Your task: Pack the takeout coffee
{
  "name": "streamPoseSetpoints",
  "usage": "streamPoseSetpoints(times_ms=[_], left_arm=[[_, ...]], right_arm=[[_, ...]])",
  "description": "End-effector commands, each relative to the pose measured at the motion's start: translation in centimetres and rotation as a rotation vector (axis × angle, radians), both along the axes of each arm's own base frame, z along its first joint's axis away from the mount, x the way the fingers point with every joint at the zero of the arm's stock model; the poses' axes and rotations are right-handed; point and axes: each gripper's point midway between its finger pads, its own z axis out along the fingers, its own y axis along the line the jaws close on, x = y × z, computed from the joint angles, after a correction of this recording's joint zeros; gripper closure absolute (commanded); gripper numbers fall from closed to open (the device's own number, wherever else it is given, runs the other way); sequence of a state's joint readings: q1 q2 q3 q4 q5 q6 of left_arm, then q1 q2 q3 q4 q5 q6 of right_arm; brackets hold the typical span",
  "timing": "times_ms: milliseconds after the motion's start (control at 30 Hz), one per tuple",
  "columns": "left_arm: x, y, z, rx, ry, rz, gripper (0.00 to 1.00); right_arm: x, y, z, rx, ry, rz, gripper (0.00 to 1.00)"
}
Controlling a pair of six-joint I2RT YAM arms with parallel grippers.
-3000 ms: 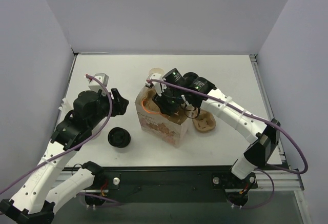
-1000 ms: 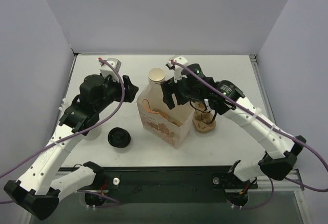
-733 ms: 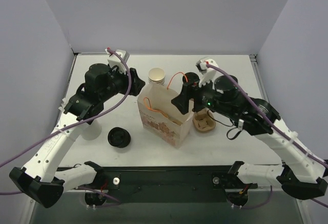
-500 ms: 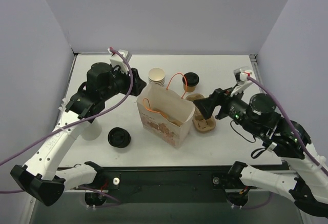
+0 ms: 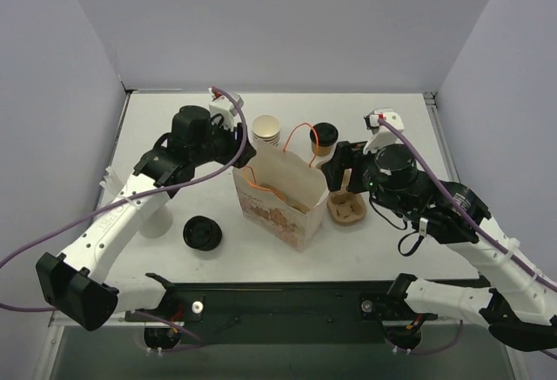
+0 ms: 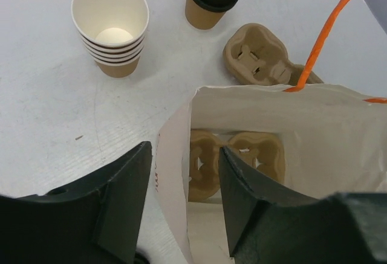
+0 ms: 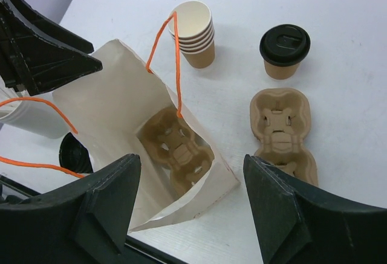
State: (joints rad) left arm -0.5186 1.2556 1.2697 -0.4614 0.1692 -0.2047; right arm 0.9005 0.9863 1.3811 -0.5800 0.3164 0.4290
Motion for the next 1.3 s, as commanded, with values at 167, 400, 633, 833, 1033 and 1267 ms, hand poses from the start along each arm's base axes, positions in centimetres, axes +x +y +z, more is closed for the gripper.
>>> streamPoseSetpoints(times_ms=[167,400,633,833,1033,1267], left_arm=[[-0.5,-0.2,0.3,0.013,-0.032,-0.008,0.85],[-3.0,-0.4,1.9,-0.105,-0.041,-0.018,1.0],[-3.1,0.3,4.3,-0.19,-0.094,0.046,1.0],[-3.1,0.7,5.4,-0.216,-0.137,0.064,1.0],[-4.8,0.8,6.7,-0.274,-0.279,-0.007,1.0],[-6.6,0.9,6.3,-0.261,-0.348,-0.092,1.0]], right_arm=[[0.6,-1.5,1.6,-0.031,-0.033,-0.076,0.3],[2.7,-1.1,2.4,-0.09,-0.042,-0.1,0.3],[2.5,0.3,0.6,-0.027,0.059,-0.064,0.31],[1.5,1.2,-2.0,-0.035,0.138,-0.001,0.31],[3.0,-0.6,-1.1,-0.069,0.08,-0.106,0.32],[6.9,-2.0,-1.4,-0.095,0.076,-0.191,0.31]])
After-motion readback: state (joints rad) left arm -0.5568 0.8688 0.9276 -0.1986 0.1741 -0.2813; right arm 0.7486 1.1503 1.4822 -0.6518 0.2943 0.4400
